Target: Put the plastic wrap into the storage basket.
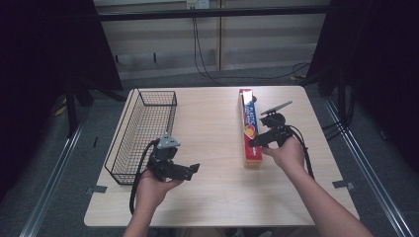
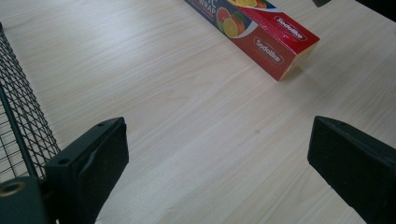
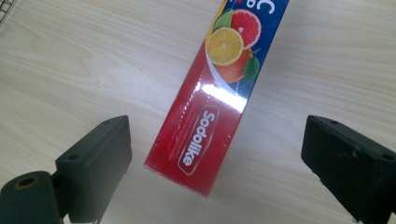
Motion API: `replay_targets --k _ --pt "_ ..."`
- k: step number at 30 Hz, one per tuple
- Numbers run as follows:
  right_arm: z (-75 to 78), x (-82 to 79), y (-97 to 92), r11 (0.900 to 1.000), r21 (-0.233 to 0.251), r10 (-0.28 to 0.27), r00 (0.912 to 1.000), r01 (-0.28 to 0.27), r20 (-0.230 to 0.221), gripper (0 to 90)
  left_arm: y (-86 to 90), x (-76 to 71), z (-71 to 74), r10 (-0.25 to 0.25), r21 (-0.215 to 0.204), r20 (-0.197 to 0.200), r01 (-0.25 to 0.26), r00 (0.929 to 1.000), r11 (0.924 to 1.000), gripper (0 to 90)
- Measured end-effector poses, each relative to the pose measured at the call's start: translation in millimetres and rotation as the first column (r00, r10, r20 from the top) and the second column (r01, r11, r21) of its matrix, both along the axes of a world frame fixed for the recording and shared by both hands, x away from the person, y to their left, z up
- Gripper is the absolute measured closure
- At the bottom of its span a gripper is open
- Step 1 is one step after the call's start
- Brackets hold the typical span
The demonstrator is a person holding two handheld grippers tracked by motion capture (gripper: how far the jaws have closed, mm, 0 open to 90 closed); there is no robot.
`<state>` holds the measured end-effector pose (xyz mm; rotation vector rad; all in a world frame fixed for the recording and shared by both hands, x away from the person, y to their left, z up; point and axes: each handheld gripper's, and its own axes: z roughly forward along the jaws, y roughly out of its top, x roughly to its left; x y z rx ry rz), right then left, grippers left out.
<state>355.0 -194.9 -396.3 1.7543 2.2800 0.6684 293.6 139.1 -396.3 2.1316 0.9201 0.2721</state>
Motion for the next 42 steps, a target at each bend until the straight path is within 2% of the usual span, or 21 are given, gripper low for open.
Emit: replay_targets --k 7,11,16,17,21,25,31,32,34,39,42 --pt "0.6 15.5 14.7 0.9998 -0.018 -0.001 1.0 0.001 0.005 8.9 1.9 0.4 0.2 -0.002 -0.001 0.003 0.002 1.0 1.0 5.7" --pt "-1.2 27.1 22.9 0.9994 -0.017 -0.03 0.9995 0.03 0.001 8.9 0.3 -0.1 0.8 -0.01 0.003 0.004 0.01 0.9999 0.9999 5.7" --pt "-5.9 39.3 29.4 0.9991 -0.012 -0.04 0.999 0.04 -0.021 11.1 -0.4 -0.3 1.1 -0.009 -0.007 0.001 0.009 1.0 0.9999 5.9" --pt "-10.0 46.2 32.2 0.9979 -0.035 -0.056 0.9981 0.055 -0.026 11.1 -0.3 -0.1 1.0 -0.014 -0.013 0.0 0.014 0.9999 0.9998 5.9" --pt "-18.7 55.9 33.4 0.9954 -0.048 -0.085 0.9957 0.083 -0.037 11.3 -0.5 -0.4 2.2 -0.016 -0.004 0.009 0.016 0.9998 0.9999 6.0" --pt "-27.1 61.2 33.5 0.991 -0.08 -0.111 0.9929 0.107 -0.043 13.6 -1.2 -0.1 2.0 -0.015 0.001 0.01 0.015 0.9998 0.9999 6.2" --pt "-37.4 65.9 34.7 0.9903 -0.079 -0.119 0.9912 0.115 -0.057 17.2 -2.6 -0.1 1.1 -0.018 0.001 0.009 0.018 0.9998 0.9998 6.4" --pt "-39.0 66.8 34.7 0.9903 -0.067 -0.126 0.9905 0.122 -0.056 17.2 -2.6 -0.1 1.1 -0.018 0.001 0.009 0.018 0.9998 0.9998 6.4" --pt "-41.4 68.6 34.2 0.9885 -0.077 -0.135 0.9889 0.13 -0.062 17.7 -4.3 -0.5 -0.1 -0.021 -0.008 0.003 0.021 0.9998 0.9997 6.5" --pt "-46.8 72.3 29.7 0.9847 -0.067 -0.167 0.9821 0.161 -0.088 23.5 -3.4 0.2 0.2 -0.022 0.007 0.004 0.022 0.9998 0.9997 6.7" --pt "-48.6 74.1 30.2 0.984 -0.071 -0.169 0.9809 0.163 -0.095 24.5 -3.0 0.3 0.4 -0.013 -0.001 0.003 0.013 0.9999 0.9999 6.8"
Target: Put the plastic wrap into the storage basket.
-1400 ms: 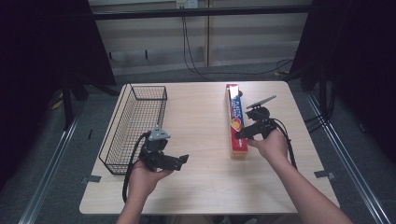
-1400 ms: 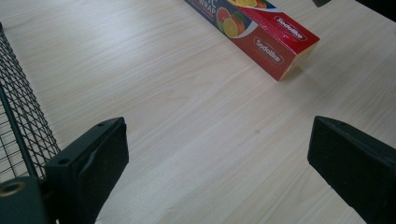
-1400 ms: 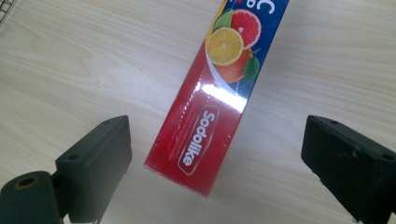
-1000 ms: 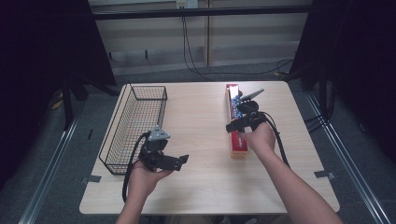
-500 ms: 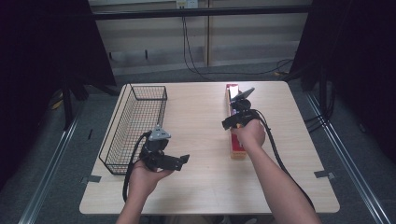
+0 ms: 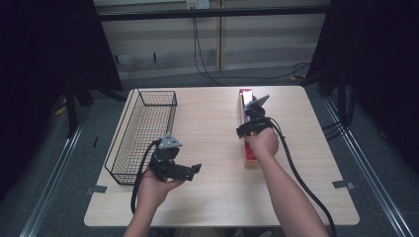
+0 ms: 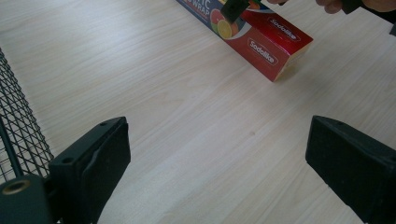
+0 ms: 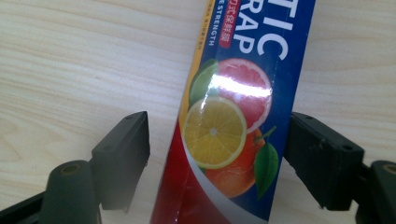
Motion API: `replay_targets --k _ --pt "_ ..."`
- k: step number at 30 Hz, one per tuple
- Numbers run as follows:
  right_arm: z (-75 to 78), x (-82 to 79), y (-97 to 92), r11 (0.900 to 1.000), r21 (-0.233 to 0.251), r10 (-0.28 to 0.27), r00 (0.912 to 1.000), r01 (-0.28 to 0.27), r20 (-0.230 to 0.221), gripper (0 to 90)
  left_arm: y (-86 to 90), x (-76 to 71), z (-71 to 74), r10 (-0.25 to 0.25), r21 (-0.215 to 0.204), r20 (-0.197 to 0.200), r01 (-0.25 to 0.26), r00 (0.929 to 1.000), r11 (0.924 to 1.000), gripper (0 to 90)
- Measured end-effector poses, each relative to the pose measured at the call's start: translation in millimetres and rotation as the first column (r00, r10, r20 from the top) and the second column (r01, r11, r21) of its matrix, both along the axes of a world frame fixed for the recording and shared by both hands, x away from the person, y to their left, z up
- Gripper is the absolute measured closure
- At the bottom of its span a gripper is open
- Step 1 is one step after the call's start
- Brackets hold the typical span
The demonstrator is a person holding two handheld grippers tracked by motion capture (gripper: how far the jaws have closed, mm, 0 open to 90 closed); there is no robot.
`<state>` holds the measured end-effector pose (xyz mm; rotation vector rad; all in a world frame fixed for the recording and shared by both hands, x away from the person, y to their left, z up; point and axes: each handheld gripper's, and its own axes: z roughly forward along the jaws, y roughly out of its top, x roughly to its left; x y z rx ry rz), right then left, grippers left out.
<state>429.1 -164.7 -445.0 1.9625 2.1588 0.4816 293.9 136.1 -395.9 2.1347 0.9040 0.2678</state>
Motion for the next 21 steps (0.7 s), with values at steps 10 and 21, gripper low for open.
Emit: replay_targets --k 10,21 --pt "-5.6 4.6 -3.4 0.9998 -0.005 -0.019 0.9986 0.019 -0.049 27.4 0.2 0.3 -0.5 0.001 0.001 0.002 -0.001 1.0 1.0 6.9" --pt "-7.9 6.4 -4.1 0.9992 0.012 -0.037 0.9961 0.038 -0.081 37.2 1.7 -0.1 1.4 0.004 0.005 0.011 -0.004 0.9999 1.0 7.4"
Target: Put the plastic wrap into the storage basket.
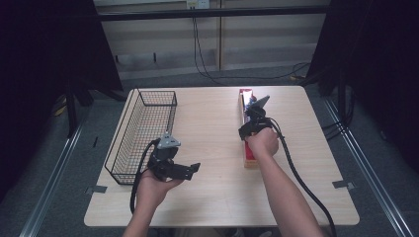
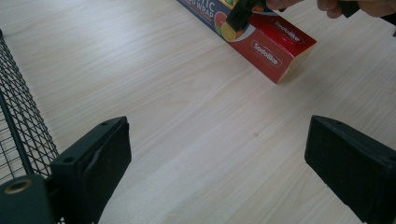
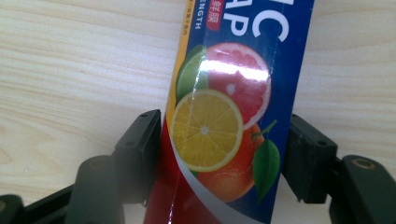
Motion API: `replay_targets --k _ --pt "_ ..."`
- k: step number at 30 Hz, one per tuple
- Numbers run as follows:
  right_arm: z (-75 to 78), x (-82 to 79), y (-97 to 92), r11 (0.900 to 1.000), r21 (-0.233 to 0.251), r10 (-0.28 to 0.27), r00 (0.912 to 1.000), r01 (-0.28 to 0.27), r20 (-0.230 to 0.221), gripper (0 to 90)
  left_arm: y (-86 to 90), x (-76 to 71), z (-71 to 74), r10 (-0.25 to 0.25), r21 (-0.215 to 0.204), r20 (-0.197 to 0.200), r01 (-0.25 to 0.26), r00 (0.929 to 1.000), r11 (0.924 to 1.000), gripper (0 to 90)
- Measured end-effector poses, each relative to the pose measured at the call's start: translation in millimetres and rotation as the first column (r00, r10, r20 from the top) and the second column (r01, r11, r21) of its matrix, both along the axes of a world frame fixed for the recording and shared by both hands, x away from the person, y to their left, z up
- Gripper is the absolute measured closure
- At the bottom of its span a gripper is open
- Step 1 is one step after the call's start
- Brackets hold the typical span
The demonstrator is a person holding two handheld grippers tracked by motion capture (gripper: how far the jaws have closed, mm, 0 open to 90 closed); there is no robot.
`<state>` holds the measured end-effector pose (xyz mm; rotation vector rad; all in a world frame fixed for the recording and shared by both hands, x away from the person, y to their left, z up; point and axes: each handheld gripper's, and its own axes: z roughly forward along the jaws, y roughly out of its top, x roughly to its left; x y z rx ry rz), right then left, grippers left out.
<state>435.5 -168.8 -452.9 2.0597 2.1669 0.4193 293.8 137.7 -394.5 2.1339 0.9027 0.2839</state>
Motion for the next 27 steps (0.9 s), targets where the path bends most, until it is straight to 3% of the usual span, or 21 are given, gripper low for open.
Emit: replay_targets --k 3,10,11,16,17,27 --pt "2.5 1.5 -1.1 0.9997 -0.019 0.016 0.9992 -0.017 -0.037 40.8 -0.8 -0.8 0.6 0.001 -0.005 0.001 -0.001 1.0 1.0 7.6" --pt "3.7 0.5 -6.2 0.9961 -0.035 0.079 0.9958 -0.08 -0.047 44.8 -0.5 -0.8 1.8 -0.006 0.0 0.016 0.006 0.9999 1.0 8.1" --pt "3.9 -0.5 -8.3 0.9927 -0.038 0.113 0.9927 -0.115 -0.041 45.1 -0.8 -1.2 2.2 -0.003 -0.001 0.014 0.003 0.9999 1.0 8.3" --pt "5.4 -3.1 -12.1 0.9855 -0.052 0.16 0.9866 -0.162 -0.032 45.5 -0.4 -1.9 3.7 0.001 0.005 0.014 -0.001 0.9999 1.0 8.5" --pt "6.5 -5.0 -16.1 0.9797 -0.057 0.191 0.9813 -0.192 -0.023 45.6 0.0 -1.7 4.1 0.002 0.01 0.019 -0.002 0.9998 1.0 8.5" --pt "20.6 -13.5 -35.7 0.9638 -0.049 0.264 0.9644 -0.262 0.023 45.9 -2.7 -1.9 2.9 0.0 0.022 0.018 -0.001 0.9998 0.9997 8.6"
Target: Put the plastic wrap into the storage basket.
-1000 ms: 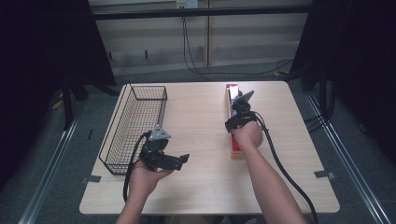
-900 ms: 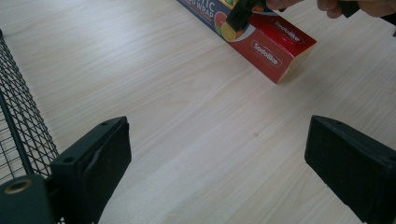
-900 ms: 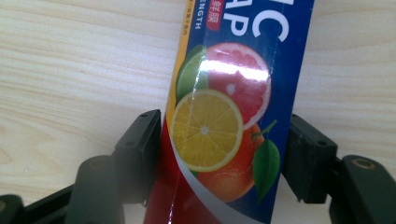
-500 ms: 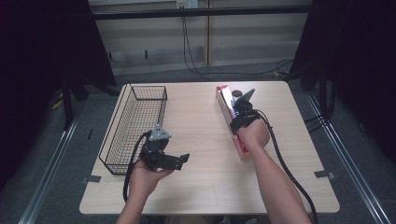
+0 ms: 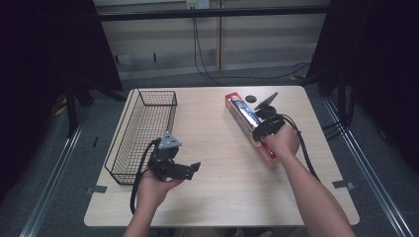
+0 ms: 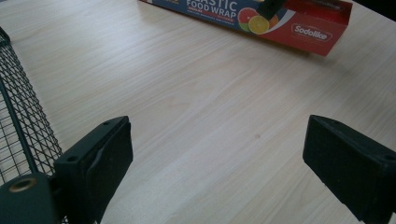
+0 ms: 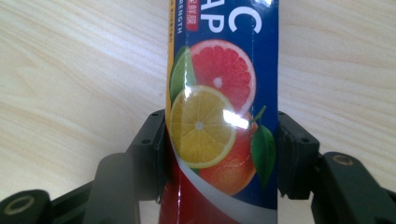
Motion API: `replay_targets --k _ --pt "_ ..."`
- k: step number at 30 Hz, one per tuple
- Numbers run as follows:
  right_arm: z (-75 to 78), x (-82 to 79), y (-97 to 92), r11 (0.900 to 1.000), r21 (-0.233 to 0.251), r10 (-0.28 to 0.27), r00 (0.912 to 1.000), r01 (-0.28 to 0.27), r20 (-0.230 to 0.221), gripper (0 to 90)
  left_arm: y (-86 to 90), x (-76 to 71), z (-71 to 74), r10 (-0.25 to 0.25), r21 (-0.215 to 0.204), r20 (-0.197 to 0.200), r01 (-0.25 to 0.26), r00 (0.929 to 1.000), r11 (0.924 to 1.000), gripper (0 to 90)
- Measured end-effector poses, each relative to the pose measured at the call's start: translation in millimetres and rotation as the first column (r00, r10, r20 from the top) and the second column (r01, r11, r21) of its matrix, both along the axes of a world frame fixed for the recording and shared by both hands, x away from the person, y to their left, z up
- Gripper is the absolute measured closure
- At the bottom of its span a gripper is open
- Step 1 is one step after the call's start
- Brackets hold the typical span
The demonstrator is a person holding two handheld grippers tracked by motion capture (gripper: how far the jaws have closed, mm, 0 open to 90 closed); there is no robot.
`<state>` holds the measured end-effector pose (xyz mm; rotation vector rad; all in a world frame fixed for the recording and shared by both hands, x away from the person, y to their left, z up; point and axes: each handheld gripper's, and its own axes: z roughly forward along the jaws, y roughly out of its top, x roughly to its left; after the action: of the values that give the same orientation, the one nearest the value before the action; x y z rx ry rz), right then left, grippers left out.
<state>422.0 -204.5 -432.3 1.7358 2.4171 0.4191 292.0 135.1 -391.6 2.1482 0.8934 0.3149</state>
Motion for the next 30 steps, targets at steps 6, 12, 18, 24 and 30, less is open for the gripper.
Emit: replay_targets --k 6,12,18,24,30 --pt "10.2 -5.9 -4.7 0.9988 0.039 0.028 0.9993 -0.029 0.024 46.1 -2.3 -1.4 2.1 0.004 -0.008 0.011 -0.004 0.9999 1.0 8.5" --pt "22.9 -13.1 -8.0 0.9946 0.076 0.067 0.9968 -0.071 0.044 46.3 -8.6 -0.7 2.3 -0.02 0.019 0.006 0.02 0.9998 0.9996 8.6" --pt "35.0 -20.7 -13.6 0.9887 0.103 0.1 0.9917 -0.108 0.081 46.4 -14.2 3.5 9.1 -0.025 0.025 0.001 0.025 0.9997 0.9994 8.6" --pt "45.0 -28.6 -18.2 0.9796 0.126 0.144 0.9838 -0.157 0.107 46.6 -21.8 10.8 18.1 -0.06 0.054 0.007 0.059 0.9982 0.9968 8.7" --pt "55.0 -39.0 -13.7 0.9652 0.127 0.212 0.9686 -0.228 0.13 46.8 -30.1 21.9 33.6 -0.11 0.059 0.008 0.11 0.9939 0.9922 8.5"
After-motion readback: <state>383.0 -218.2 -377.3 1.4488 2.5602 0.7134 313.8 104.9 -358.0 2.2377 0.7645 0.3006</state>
